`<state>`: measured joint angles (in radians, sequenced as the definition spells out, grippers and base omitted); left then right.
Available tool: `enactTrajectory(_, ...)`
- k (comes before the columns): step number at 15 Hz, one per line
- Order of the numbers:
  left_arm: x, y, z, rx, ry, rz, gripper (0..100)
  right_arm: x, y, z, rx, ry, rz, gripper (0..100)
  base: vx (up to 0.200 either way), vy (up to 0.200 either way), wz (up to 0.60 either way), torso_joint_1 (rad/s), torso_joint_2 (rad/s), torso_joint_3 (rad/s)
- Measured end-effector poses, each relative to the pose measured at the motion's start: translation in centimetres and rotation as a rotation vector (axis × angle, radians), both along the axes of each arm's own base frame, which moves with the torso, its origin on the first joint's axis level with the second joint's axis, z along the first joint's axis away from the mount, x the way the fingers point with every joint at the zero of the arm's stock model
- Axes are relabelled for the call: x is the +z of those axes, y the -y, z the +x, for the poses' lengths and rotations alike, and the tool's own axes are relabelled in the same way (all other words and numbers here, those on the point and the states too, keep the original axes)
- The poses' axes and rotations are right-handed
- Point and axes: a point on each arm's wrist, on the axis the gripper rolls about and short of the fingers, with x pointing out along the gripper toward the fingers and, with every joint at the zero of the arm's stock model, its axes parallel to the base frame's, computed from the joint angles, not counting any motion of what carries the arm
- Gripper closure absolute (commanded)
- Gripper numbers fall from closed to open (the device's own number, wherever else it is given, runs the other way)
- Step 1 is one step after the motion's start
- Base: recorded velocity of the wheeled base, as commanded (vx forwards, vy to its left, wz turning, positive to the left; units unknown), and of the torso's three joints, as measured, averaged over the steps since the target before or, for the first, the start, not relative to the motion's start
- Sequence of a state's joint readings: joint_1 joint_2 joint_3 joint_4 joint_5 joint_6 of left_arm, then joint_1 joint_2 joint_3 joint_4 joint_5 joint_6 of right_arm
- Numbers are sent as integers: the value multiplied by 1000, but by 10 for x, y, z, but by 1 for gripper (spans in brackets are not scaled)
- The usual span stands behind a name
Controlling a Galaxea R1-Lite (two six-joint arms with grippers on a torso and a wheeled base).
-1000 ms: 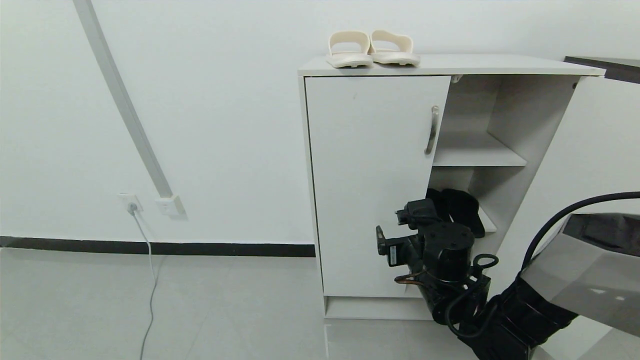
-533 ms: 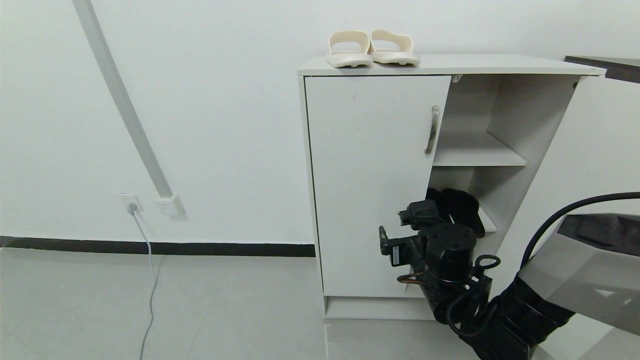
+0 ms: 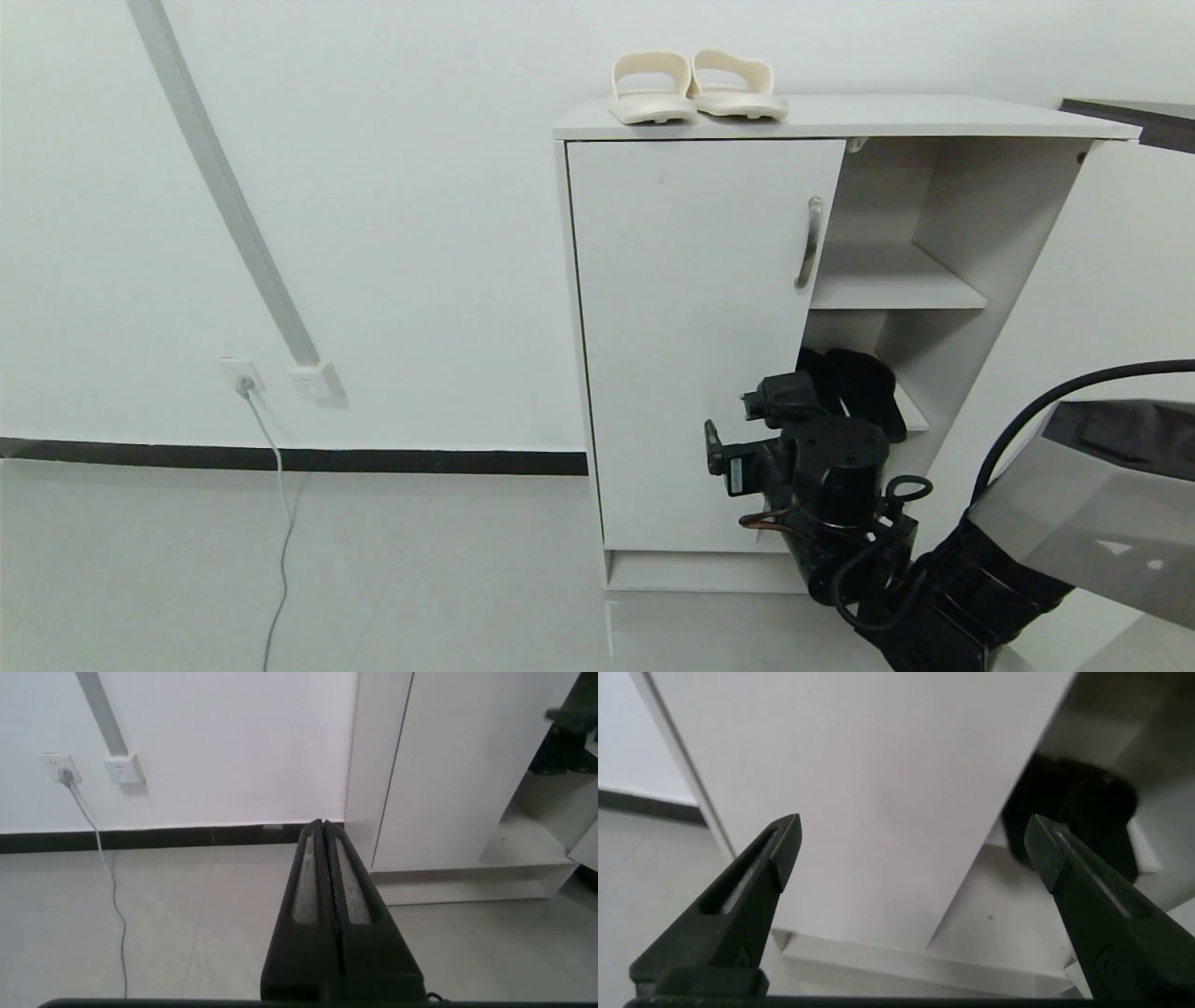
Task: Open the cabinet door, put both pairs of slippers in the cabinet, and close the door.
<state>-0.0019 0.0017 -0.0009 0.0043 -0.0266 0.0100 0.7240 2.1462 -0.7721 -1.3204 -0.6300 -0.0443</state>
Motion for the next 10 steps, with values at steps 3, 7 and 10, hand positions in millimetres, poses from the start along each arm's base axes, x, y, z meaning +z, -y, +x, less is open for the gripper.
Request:
enactTrajectory(3, 0, 0, 0, 1, 3, 0, 100, 0, 0, 0, 0, 0, 0, 0, 0, 0, 0, 33, -504, -362)
enactTrajectory(7, 0, 0, 0, 1, 2, -1, 100, -1, 2, 2, -6, -4, -3, 0, 0, 0, 0, 111, -453, -349)
enactTrajectory(10, 0, 0, 0, 1, 2, -1, 100, -1, 1, 1, -3, -4, -4, 0, 0, 0, 0, 134, -460, -333)
